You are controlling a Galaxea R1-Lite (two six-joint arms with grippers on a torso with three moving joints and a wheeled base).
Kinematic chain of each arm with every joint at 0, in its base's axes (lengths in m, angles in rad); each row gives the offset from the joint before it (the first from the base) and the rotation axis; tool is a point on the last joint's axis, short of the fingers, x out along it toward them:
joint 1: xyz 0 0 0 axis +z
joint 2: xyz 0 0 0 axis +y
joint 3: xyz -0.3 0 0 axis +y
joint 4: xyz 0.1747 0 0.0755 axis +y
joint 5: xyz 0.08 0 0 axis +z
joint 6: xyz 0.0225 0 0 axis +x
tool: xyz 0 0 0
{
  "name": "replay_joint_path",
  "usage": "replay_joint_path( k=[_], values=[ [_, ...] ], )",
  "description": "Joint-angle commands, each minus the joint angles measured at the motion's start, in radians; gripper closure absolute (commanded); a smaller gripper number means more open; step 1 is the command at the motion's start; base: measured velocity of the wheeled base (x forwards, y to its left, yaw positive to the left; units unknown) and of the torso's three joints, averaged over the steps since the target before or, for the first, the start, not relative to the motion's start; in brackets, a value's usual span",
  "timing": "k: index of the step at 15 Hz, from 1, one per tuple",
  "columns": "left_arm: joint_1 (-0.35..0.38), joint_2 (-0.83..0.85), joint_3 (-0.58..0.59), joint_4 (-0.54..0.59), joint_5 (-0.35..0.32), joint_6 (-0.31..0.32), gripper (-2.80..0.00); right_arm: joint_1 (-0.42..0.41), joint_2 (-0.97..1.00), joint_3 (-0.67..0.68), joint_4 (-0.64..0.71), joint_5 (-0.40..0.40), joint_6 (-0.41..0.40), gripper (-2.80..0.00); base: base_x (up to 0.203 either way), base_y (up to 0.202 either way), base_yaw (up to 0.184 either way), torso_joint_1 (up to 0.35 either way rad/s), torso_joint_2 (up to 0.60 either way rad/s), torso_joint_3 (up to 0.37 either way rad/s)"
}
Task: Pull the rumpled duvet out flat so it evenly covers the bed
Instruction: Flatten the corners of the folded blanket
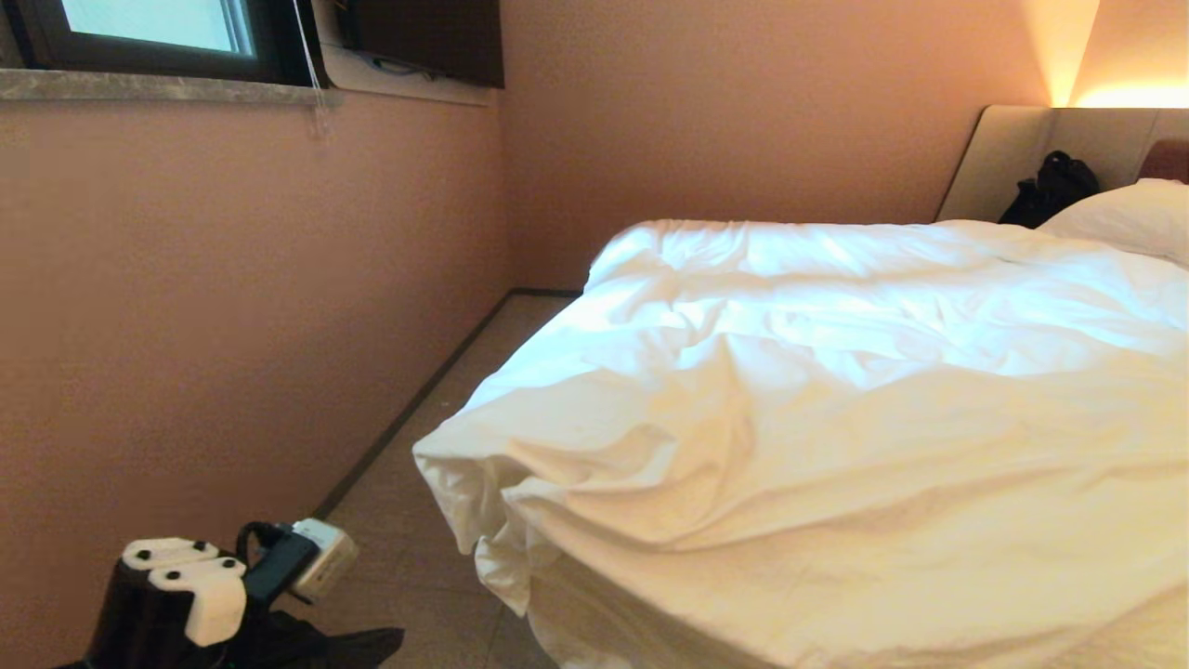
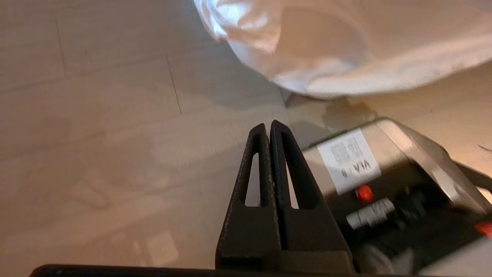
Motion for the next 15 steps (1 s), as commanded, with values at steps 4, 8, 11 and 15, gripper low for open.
replay_joint_path(
  k=[4, 8, 11, 15],
  values=[
    [0.0, 0.153, 0.078, -0.249, 0.002, -0.003, 0.0, 0.001, 0.001, 0.0, 0.0, 0.0, 0.0, 0.0, 0.0, 0.0, 0.0, 0.0, 0.0, 0.0],
    [0.0, 0.196, 0.066, -0.262, 0.012, -0.004, 0.0, 0.001, 0.001, 0.0, 0.0, 0.0, -0.001, 0.0, 0.0, 0.0, 0.0, 0.0, 0.0, 0.0],
    [0.0, 0.193, 0.041, -0.263, 0.032, -0.001, 0.0, 0.001, 0.001, 0.0, 0.0, 0.0, 0.0, 0.0, 0.0, 0.0, 0.0, 0.0, 0.0, 0.0],
    [0.0, 0.188, -0.01, -0.262, 0.072, 0.001, 0.0, 0.001, 0.001, 0.0, 0.0, 0.0, 0.0, 0.0, 0.0, 0.0, 0.0, 0.0, 0.0, 0.0]
  ],
)
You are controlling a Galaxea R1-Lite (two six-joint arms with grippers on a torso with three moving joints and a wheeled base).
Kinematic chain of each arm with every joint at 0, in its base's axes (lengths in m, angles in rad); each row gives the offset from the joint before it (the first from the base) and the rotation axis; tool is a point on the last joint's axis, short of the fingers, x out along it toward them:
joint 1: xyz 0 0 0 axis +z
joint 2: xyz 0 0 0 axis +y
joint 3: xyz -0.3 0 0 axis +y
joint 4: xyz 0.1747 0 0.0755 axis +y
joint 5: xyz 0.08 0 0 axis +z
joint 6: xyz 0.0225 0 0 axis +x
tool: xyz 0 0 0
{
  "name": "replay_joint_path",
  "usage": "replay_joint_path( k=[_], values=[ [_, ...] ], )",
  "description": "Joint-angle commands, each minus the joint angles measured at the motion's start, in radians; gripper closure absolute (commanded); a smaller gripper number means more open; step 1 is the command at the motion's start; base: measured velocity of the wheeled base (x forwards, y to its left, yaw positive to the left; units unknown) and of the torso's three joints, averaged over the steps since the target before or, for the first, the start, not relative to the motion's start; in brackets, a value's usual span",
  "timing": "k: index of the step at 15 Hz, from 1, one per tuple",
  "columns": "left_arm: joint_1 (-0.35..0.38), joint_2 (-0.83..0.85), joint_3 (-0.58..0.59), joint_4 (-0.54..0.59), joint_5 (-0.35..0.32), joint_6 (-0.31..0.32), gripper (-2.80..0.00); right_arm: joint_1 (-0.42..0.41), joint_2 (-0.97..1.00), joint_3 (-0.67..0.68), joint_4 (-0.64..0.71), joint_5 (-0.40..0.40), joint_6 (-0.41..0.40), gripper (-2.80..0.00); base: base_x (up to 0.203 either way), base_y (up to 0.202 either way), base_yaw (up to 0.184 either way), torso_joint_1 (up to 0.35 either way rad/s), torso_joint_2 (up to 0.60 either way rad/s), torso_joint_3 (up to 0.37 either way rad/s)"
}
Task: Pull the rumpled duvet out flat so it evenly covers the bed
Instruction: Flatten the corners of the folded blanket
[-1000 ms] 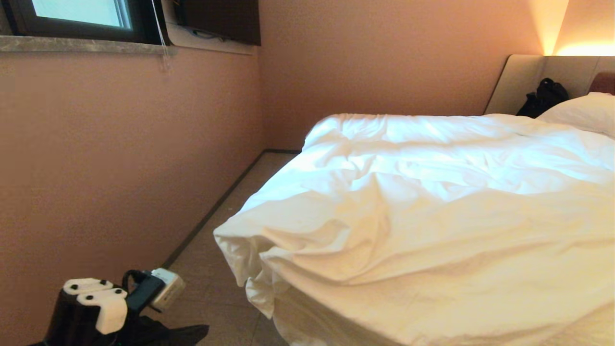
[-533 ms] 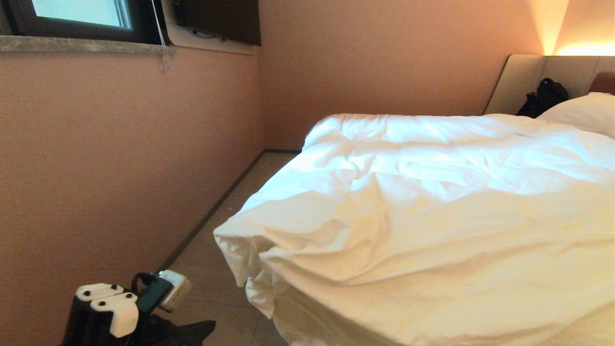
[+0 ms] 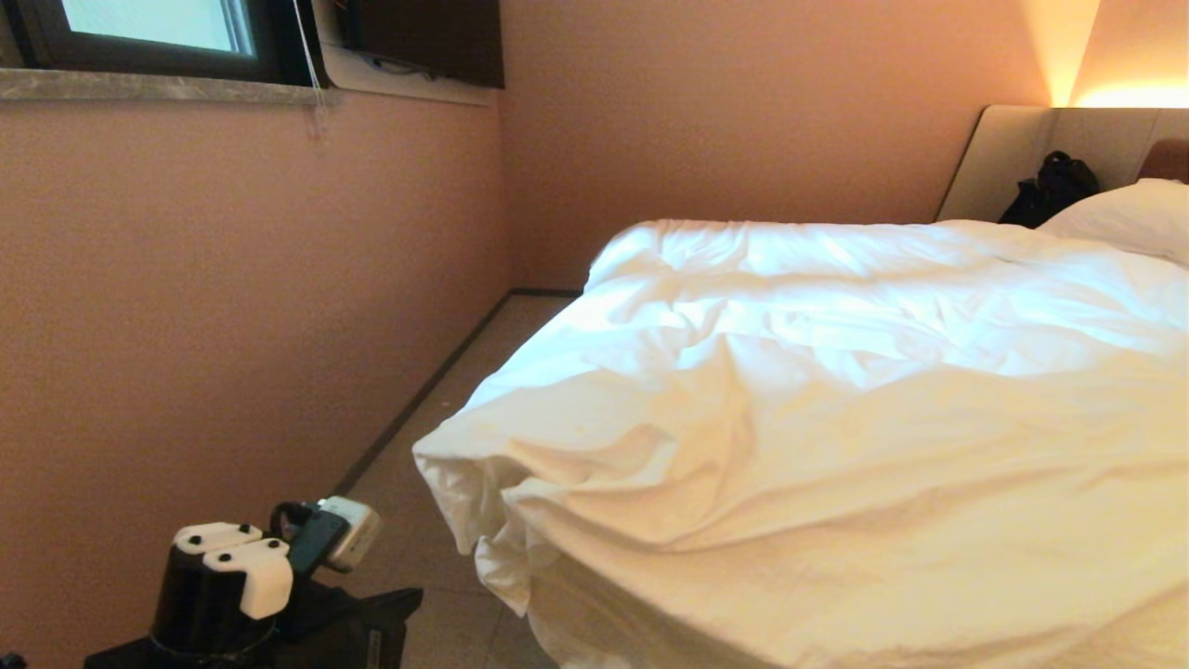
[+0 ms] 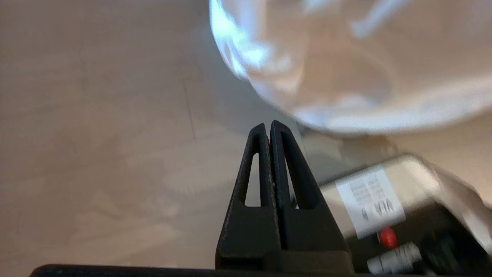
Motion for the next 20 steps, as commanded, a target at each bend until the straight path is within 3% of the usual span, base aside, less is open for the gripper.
replay_joint_path(
  k=[1, 20],
  values=[
    [0.0, 0.006, -0.023, -0.006, 0.002, 0.001, 0.0, 0.0, 0.001, 0.0, 0.0, 0.0, 0.0, 0.0, 0.0, 0.0, 0.0, 0.0, 0.0, 0.0],
    [0.005, 0.035, -0.136, -0.006, 0.026, 0.002, 0.0, 0.0, 0.001, 0.0, 0.0, 0.0, -0.001, 0.0, 0.0, 0.0, 0.0, 0.0, 0.0, 0.0]
  ],
)
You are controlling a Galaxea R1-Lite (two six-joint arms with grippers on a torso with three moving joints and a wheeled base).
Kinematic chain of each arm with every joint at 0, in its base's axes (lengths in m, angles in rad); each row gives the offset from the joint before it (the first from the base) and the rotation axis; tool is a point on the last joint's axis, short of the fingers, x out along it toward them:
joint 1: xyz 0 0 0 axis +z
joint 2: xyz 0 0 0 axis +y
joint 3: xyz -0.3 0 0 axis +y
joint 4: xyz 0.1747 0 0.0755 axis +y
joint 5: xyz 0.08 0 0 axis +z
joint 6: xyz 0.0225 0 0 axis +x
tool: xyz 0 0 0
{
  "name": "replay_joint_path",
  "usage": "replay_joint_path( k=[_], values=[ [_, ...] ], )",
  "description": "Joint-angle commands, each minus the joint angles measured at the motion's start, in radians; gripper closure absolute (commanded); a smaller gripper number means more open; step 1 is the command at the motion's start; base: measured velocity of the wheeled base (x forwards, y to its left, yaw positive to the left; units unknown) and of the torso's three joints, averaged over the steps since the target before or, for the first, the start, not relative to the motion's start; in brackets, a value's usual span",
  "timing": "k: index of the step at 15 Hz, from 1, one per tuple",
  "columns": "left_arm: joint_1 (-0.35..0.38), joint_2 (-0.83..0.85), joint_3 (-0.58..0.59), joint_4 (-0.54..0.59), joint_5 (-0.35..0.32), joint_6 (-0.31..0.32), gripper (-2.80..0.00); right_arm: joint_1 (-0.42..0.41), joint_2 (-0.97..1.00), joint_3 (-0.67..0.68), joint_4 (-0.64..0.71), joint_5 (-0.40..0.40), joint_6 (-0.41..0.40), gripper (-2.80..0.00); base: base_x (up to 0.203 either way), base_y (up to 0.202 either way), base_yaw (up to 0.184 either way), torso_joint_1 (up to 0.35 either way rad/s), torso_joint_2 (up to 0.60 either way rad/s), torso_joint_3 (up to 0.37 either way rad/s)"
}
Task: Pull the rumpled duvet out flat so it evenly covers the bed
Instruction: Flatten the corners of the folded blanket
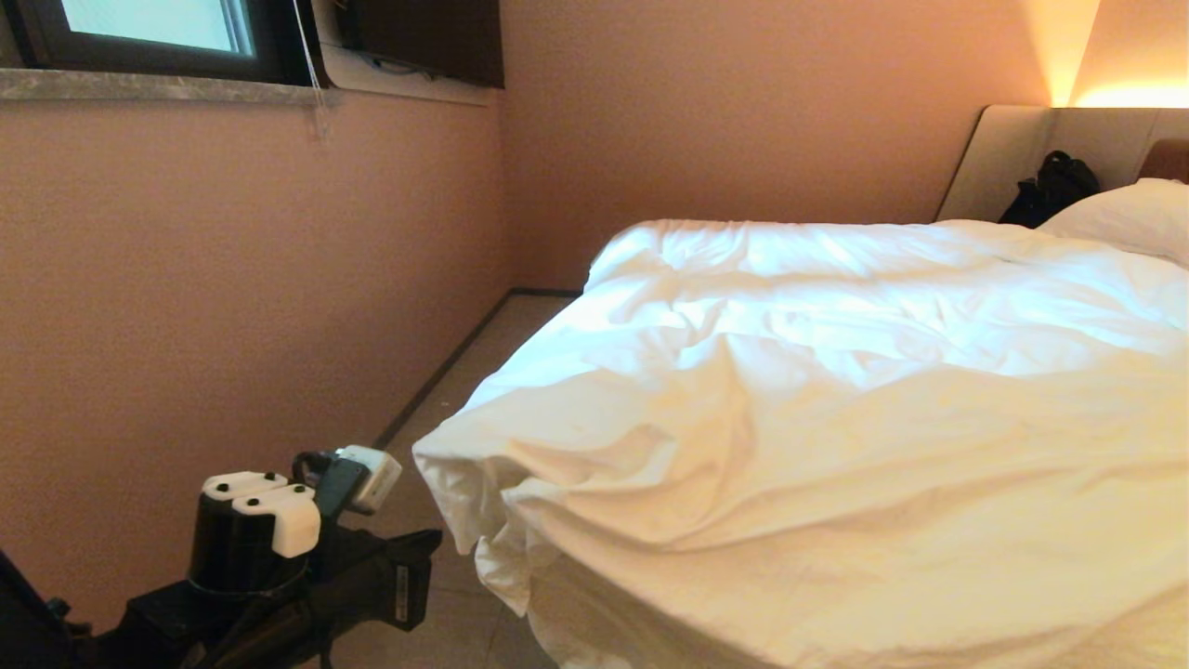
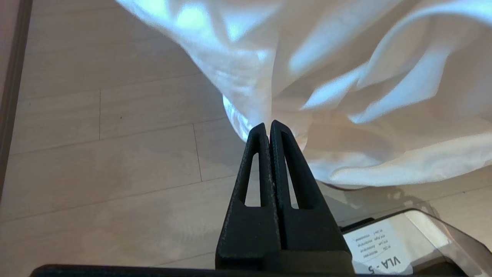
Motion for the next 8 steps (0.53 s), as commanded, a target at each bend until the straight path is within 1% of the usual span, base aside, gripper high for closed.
replay_joint_path(
  k=[1, 8],
  values=[
    [0.0, 0.007, -0.007, -0.006, -0.001, -0.001, 0.0, 0.0, 0.001, 0.0, 0.0, 0.0, -0.001, 0.0, 0.0, 0.0, 0.0, 0.0, 0.0, 0.0],
    [0.0, 0.021, -0.016, -0.006, -0.002, -0.004, 0.0, 0.0, 0.001, 0.0, 0.0, 0.0, -0.001, 0.0, 0.0, 0.0, 0.0, 0.0, 0.0, 0.0]
  ],
)
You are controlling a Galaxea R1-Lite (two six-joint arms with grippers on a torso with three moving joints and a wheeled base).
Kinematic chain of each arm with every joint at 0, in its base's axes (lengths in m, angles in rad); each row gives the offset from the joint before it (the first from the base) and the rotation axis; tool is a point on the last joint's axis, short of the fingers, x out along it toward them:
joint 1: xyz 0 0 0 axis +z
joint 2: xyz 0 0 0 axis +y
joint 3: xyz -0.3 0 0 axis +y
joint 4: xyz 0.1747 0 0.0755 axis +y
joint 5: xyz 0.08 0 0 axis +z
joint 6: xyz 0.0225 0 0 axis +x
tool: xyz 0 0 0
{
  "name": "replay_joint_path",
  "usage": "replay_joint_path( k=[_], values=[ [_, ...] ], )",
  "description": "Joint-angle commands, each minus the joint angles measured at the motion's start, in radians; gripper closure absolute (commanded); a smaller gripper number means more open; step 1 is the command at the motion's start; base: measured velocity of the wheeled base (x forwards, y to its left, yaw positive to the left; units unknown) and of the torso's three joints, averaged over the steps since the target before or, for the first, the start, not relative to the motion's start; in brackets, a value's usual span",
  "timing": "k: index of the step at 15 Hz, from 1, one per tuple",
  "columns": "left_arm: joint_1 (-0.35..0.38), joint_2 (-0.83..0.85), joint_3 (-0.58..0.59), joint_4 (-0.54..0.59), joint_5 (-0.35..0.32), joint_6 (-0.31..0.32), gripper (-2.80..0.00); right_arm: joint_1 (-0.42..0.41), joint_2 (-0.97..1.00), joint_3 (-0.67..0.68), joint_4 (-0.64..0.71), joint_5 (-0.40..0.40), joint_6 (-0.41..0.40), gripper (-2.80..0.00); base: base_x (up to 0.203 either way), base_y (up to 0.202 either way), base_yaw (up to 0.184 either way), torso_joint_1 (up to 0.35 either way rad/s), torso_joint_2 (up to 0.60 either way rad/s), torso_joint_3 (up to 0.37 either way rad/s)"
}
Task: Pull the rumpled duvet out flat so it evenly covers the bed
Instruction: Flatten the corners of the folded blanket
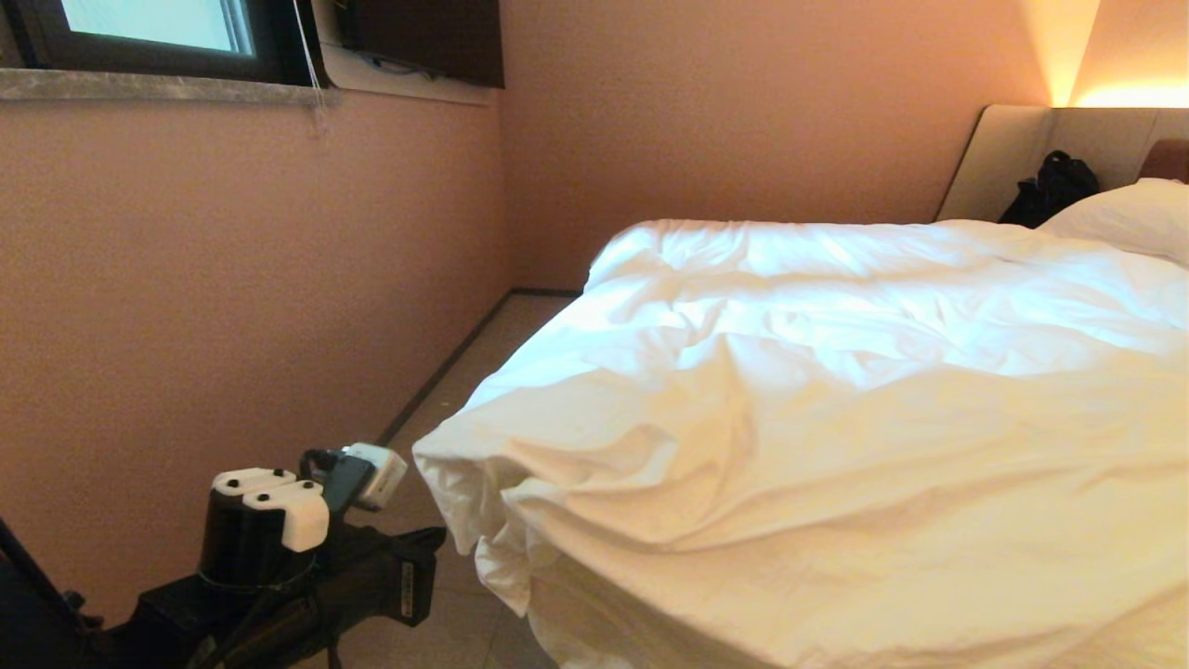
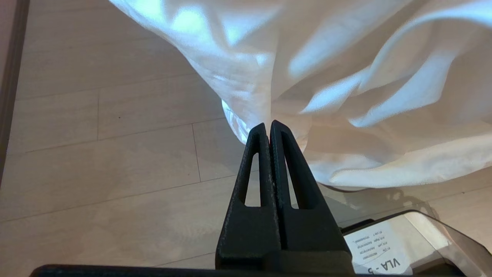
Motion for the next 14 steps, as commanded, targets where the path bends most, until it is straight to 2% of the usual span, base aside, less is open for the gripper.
replay_joint_path(
  k=[1, 7, 8, 14],
  values=[
    [0.0, 0.003, 0.001, -0.006, -0.002, -0.001, 0.0, 0.0, 0.001, 0.0, 0.0, 0.0, 0.0, 0.0, 0.0, 0.0, 0.0, 0.0, 0.0, 0.0],
    [0.0, 0.017, 0.015, -0.006, -0.009, -0.002, 0.0, 0.0, 0.001, 0.0, 0.0, 0.0, 0.0, 0.0, 0.0, 0.0, 0.0, 0.0, 0.0, 0.0],
    [0.0, 0.02, 0.013, -0.006, -0.009, -0.003, -2.8, 0.0, 0.001, 0.0, 0.0, 0.0, 0.0, 0.0, 0.0, 0.0, 0.0, 0.0, 0.0, 0.0],
    [0.0, 0.058, 0.004, -0.006, -0.014, -0.009, -2.8, 0.0, 0.001, 0.0, 0.0, 0.0, -0.001, 0.0, 0.0, 0.0, 0.0, 0.0, 0.0, 0.0]
  ],
)
